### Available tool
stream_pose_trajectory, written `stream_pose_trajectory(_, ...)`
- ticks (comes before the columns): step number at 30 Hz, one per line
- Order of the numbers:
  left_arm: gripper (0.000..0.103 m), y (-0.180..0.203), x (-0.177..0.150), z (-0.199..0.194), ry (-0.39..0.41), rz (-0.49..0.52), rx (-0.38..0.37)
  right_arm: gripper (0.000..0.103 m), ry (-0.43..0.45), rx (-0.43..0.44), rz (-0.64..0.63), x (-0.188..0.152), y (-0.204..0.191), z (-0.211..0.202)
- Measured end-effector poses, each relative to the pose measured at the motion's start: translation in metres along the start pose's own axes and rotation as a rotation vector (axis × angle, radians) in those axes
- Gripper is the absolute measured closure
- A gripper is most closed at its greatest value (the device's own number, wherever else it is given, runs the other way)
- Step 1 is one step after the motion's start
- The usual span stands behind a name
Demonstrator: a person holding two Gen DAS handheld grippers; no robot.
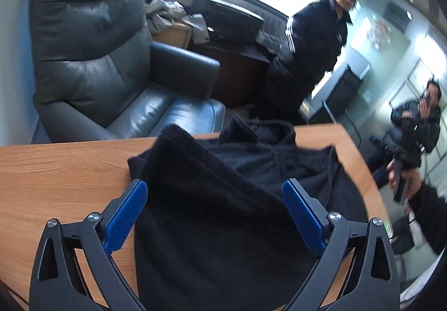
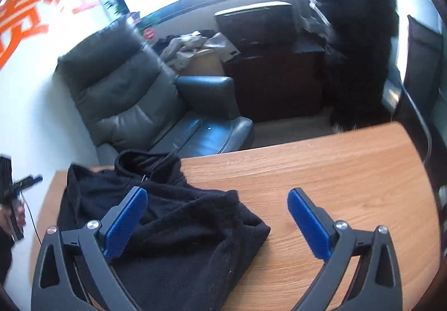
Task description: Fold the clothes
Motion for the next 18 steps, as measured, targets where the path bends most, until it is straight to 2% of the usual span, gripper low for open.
stream_pose_trajectory(2,0.012,0.005,-0.014,0.031,-0.076,0.053,-0.02,0.0,-0.07,0.018,-0.202,-0.022,-0.052,0.016)
stream_pose_trajectory(5,0.017,0.003,-0.023,0.069,-0.154,0.081,-0.01,0.0,-0.189,0.063,-0.48,-0.063,-0.123,0.048)
stream_pose_trajectory(6,0.017,0.002,-0.026,0.082,-0.18,0.09,-0.006,0.003,-0.232,0.087,-0.522,-0.076,-0.137,0.062)
stream_pose_trajectory(8,0.016,0.003,-0.02,0.089,-0.152,0.12,-0.001,0.012,-0.309,0.121,-0.566,-0.095,-0.152,0.093)
stream_pose_trajectory(9,0.016,0.002,-0.013,0.09,-0.135,0.114,-0.007,0.015,-0.336,0.129,-0.58,-0.102,-0.157,0.107)
stream_pose_trajectory(11,0.016,0.001,0.002,0.091,-0.097,0.103,-0.013,0.017,-0.327,0.083,-0.559,-0.096,-0.152,0.128)
stream_pose_trajectory(16,0.015,0.0,0.041,0.085,0.039,0.1,0.0,0.017,-0.172,-0.008,-0.335,-0.036,-0.107,0.132)
stream_pose_trajectory(18,0.015,-0.006,0.054,0.088,0.061,0.076,0.014,0.016,-0.122,-0.077,-0.255,-0.011,-0.079,0.13)
Point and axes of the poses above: each gripper's, at about its wrist camera, not at the fingertips, and z roughly the way its jaws point, y to its right, x to its top, the point moved 8 cm from there along z, roughly the way its jaws point, and after that the axes turned 8 degrees about -y, right-handed, at the moved point
